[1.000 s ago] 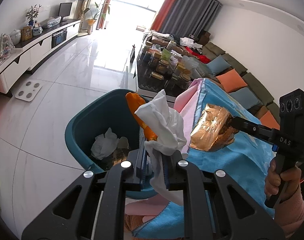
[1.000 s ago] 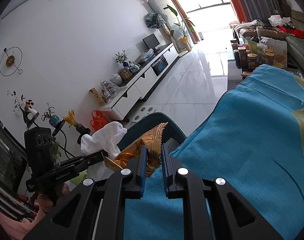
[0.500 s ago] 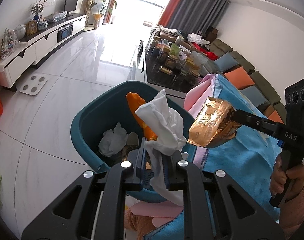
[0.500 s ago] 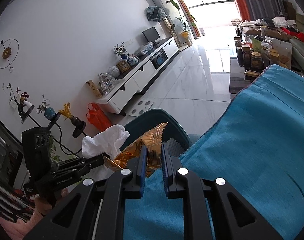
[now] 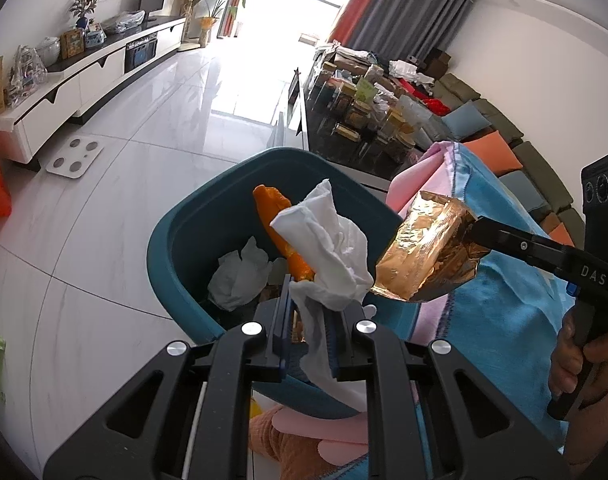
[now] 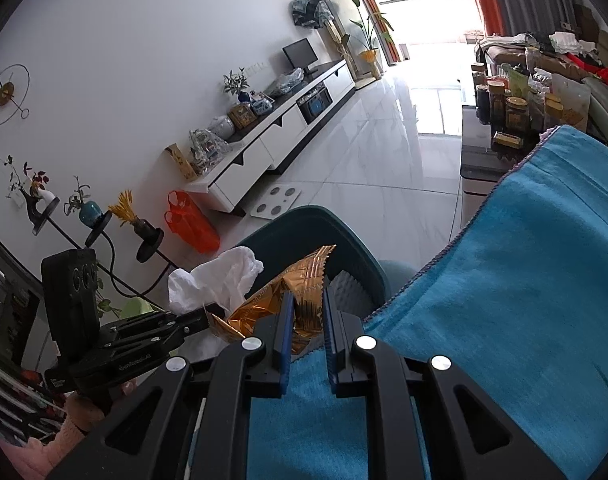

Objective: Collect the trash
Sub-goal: 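Carry the tissue with the left tool while the right tool carries the gold wrapper to the bin, then open the left tool over the bin while the right tool releases the gold wrapper into it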

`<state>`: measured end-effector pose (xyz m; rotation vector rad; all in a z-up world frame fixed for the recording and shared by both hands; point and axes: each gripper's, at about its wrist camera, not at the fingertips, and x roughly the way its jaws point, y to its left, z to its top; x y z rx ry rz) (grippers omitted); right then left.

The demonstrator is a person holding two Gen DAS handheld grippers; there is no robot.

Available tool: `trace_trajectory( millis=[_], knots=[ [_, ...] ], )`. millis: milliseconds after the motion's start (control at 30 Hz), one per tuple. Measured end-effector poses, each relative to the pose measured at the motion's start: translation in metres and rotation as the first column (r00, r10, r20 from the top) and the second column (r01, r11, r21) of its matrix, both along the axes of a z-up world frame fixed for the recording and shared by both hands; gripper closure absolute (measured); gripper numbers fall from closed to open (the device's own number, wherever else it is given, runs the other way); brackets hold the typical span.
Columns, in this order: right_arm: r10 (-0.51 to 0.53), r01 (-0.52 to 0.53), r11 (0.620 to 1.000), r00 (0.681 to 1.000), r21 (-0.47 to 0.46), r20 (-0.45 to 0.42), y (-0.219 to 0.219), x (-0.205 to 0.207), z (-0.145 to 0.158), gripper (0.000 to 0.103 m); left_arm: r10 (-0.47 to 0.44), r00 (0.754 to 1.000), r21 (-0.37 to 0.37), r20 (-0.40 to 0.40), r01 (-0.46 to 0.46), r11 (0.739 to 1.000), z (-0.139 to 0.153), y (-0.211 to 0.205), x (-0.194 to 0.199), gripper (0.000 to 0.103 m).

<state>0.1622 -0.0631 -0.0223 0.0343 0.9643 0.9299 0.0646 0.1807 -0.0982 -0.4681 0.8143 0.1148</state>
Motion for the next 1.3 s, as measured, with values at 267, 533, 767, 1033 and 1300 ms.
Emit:
trace_trajectory(
  millis=[267, 533, 767, 1033, 1300],
  knots=[
    [0.006, -0.006, 1.000, 1.000, -0.022, -0.025, 0.014, 0.005, -0.007, 0.090, 0.009, 1.000, 0.002, -0.021, -0.008, 1.000, -0.010, -0.001, 0.011, 0.089],
    [-0.003, 0.002, 0.999, 0.999, -0.047, -0.041, 0.023, 0.011, -0.011, 0.089, 0.010, 0.999, 0.007, -0.040, -0.010, 1.000, -0.018, -0.004, 0.024, 0.088],
    [-0.008, 0.003, 0.997, 0.998, -0.072, -0.064, 0.032, 0.017, -0.017, 0.084, 0.017, 0.999, 0.033, -0.051, -0.015, 0.999, -0.022, -0.008, 0.032, 0.074],
    [-0.027, 0.025, 0.999, 0.999, -0.039, -0.045, 0.020, 0.014, -0.012, 0.067, 0.048, 0.999, 0.081, -0.018, -0.046, 0.996, -0.012, -0.012, 0.023, 0.045],
    [-0.059, 0.057, 0.998, 0.997, 0.028, 0.055, -0.024, -0.012, 0.013, 0.038, -0.007, 0.995, 0.198, 0.103, -0.013, 0.980, 0.024, -0.045, -0.012, 0.017]
  ],
)
